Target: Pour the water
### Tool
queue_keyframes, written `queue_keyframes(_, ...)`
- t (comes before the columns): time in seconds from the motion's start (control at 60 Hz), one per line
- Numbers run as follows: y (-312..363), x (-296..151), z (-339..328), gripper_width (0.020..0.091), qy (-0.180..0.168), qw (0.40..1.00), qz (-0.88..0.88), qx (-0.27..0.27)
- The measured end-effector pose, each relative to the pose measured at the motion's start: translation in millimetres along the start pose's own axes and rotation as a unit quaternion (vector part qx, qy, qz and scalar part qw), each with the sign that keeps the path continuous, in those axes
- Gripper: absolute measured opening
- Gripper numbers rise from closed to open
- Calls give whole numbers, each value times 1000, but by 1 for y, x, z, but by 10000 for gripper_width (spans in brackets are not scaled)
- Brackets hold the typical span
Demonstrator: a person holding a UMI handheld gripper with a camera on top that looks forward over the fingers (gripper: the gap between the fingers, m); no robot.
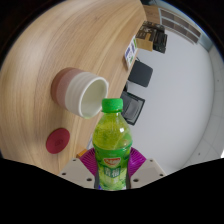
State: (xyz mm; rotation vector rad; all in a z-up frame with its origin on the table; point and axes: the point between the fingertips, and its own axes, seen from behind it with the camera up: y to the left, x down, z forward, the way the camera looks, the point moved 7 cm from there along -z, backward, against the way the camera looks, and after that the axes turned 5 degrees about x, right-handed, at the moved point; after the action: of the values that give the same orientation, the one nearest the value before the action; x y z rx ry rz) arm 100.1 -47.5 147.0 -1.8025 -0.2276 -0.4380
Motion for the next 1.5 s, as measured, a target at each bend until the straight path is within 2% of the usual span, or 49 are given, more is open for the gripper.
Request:
queue_keyframes(0.133, -6, 11, -15, 353, -7, 986, 164, -29)
queue_keyframes(0.3, -14, 21, -27, 355, -34, 914, 399, -69)
queue_keyframes(0.433, -7, 30, -22, 376, -53, 831, 547, -88)
queue_keyframes(0.633, 22, 41, -1, 377, -70, 653, 743, -126)
queue_keyframes(0.767, 38, 41, 15, 376, -82, 586, 796, -130)
queue_keyframes(0.95, 62, 28, 31, 378, -98, 561, 809, -143)
queue_keyframes(0.983, 61, 27, 29, 375, -110, 568, 806, -128)
queue_keyframes(1.133, 67, 29, 23, 378, -117, 569, 807, -107)
queue_keyframes(1.317, 71, 27, 15, 529, -111, 567, 809, -104)
queue_keyframes(1.35, 77, 27, 13, 605, -101, 567, 808, -121)
queue_keyframes(1.4, 85, 27, 8, 760, -86, 565, 808, -145)
queue_keyframes(1.433, 87, 30, 3, 820, -81, 567, 807, -146)
queue_keyframes(1.5, 93, 39, -13, 825, -56, 580, 801, -138)
